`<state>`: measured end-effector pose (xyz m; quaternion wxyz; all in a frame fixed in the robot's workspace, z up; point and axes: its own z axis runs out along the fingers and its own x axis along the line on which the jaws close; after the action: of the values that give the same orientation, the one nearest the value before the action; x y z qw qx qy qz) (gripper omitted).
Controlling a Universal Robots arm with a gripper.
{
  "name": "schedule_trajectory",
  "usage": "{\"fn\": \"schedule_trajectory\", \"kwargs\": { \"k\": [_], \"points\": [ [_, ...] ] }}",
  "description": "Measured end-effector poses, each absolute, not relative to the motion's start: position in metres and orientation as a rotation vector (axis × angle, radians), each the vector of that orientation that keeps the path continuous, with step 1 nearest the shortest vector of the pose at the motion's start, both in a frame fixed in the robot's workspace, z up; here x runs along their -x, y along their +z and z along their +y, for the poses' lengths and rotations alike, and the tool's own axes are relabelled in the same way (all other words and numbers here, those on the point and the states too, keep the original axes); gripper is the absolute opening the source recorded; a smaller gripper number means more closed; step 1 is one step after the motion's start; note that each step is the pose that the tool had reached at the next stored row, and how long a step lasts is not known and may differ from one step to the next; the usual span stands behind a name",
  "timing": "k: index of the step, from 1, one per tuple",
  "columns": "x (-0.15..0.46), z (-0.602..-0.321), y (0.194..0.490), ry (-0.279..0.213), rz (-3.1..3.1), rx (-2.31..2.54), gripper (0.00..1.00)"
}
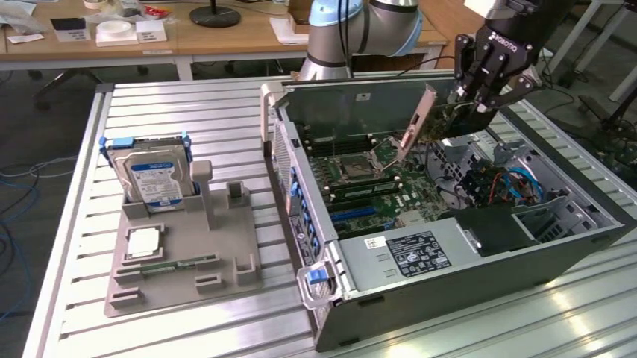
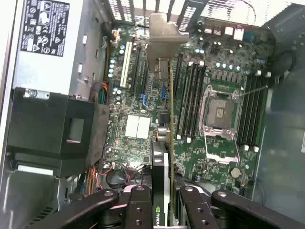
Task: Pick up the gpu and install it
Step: 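Insert the gpu into the slot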
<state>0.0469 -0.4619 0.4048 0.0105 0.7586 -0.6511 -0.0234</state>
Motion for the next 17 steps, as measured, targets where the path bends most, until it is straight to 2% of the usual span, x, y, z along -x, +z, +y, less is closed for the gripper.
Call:
{"fn": "schedule_trajectory", "kwargs": {
  "k": [17],
  "points": [
    [-0.0469, -0.4619, 0.4044, -0.074, -2.132, -2.28, 0.27]
  ]
}}
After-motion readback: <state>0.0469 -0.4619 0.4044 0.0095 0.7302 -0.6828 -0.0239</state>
